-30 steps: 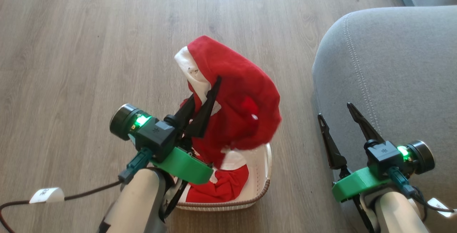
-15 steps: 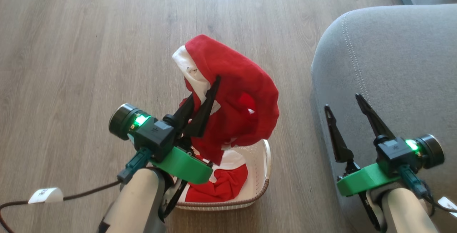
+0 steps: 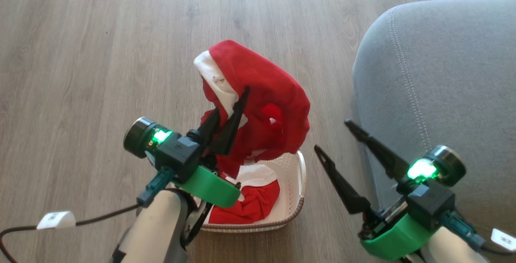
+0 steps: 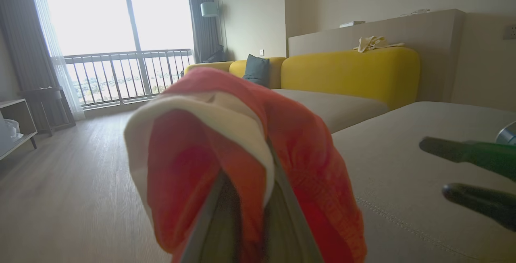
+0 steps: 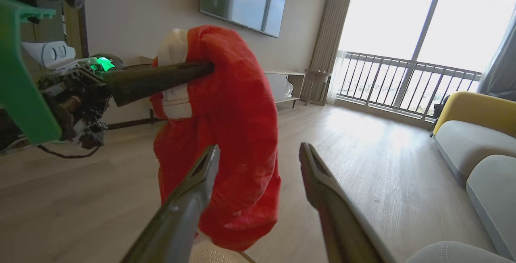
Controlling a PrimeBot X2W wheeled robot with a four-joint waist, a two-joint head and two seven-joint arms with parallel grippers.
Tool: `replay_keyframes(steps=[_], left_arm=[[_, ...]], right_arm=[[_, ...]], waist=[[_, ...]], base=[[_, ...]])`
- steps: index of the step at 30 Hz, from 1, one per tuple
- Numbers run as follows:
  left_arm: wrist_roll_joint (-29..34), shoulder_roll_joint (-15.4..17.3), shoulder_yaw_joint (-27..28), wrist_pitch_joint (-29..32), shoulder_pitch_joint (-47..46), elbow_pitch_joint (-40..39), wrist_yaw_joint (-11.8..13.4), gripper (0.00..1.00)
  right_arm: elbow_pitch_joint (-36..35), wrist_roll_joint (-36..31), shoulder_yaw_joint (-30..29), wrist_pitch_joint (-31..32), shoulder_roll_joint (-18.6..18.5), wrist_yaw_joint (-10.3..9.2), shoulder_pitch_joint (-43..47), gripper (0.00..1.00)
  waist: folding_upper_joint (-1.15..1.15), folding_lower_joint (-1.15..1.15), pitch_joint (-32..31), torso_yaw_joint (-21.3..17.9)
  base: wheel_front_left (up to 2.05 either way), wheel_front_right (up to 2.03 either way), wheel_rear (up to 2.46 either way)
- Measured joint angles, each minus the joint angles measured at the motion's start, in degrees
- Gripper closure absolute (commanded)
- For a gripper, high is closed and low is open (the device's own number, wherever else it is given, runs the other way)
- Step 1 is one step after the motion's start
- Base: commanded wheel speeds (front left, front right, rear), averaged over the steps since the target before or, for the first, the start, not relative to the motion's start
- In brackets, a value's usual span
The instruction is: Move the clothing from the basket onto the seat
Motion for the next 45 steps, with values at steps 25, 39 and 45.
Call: replay_keyframes(steps=[25,39,45], left_arm=[[1.11,0.23,-13.33,0.00,-0.62,-0.41,-1.00,1.00],[0.34,0.52,-20.48,0.00,-2.63,-0.44,-1.33,1.00],[-0.13,0.53,-20.36,0.00,-3.88,-0.44,-0.97,1.00]], right_arm=[[10.59,6.36,7.98,0.00,-1.89,-0.01,-7.66,0.00],[16.25,2.43,11.26,0.00,-0.18,-0.01,-11.67,1.00],[16.37,2.64,7.88,0.00,1.86,-0.01,-11.66,1.00]], waist=[[0.00,0.00,1.01,2.40],[0.00,0.00,2.15,3.55],[0.00,0.00,2.58,3.79]], base=[[0.00,0.00,0.00],[0.00,0.00,0.00],[0.00,0.00,0.00]])
